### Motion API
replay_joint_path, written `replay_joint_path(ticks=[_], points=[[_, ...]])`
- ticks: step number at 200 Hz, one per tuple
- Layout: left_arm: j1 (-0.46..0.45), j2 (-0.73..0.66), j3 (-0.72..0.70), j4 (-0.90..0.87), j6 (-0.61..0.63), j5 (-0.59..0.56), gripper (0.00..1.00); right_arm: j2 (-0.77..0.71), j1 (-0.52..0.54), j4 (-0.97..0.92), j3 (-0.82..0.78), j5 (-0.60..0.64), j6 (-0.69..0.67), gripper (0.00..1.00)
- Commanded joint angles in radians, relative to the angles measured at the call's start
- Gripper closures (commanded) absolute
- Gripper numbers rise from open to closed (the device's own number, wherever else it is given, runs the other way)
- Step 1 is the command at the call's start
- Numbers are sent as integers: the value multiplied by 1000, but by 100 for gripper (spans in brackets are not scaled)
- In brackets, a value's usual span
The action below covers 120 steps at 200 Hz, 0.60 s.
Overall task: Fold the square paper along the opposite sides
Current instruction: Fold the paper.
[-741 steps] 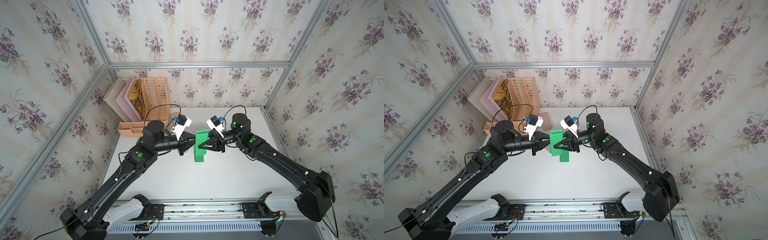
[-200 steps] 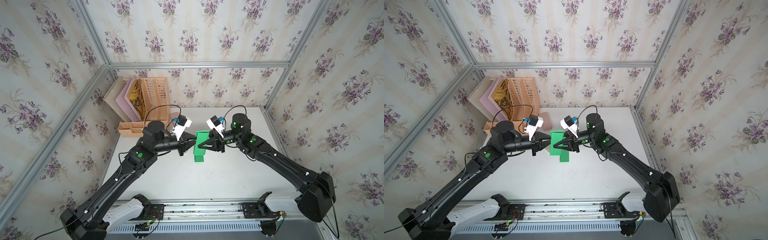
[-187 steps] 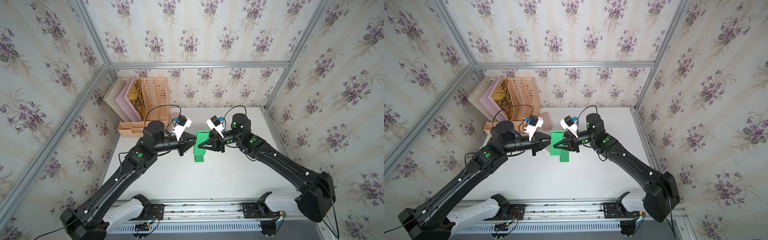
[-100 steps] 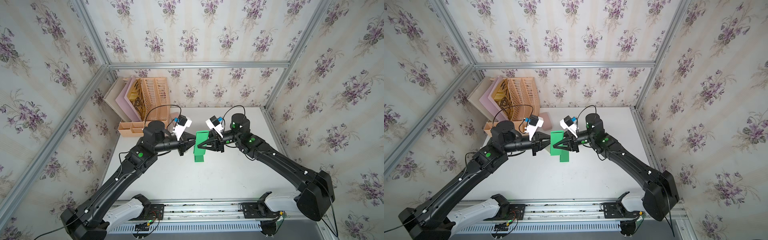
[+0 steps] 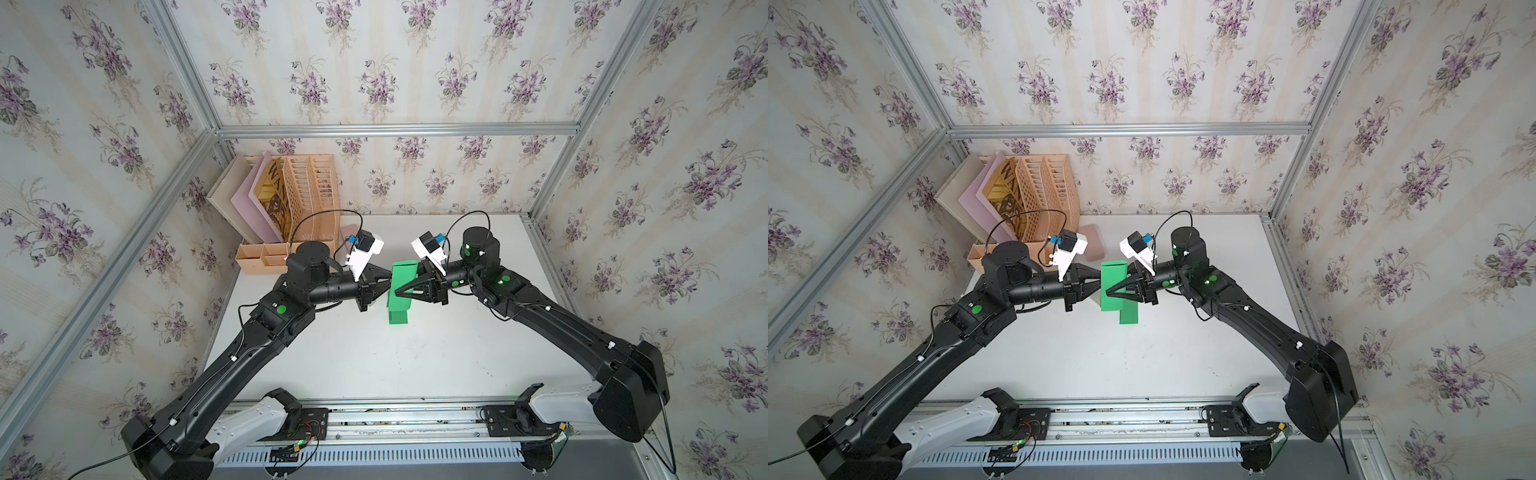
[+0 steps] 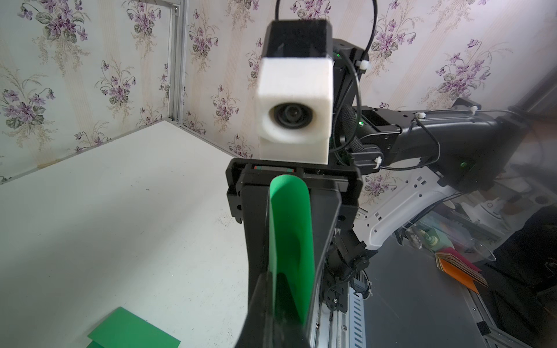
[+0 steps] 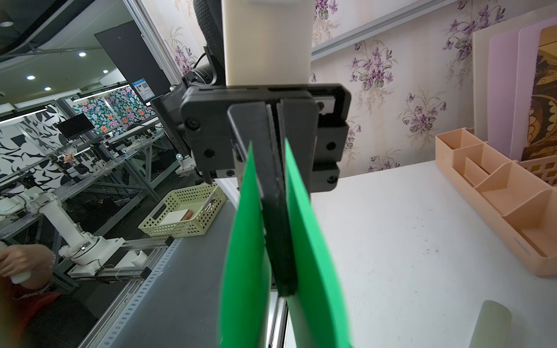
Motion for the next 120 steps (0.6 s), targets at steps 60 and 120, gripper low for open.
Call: replay_joint_path(ticks=[60,120], points=[[1,-2,2,3,12,5,100,1,4,16,9,-3,1,77],[0,-1,-1,4,11,4,100,1,4,15,9,-3,1,78]])
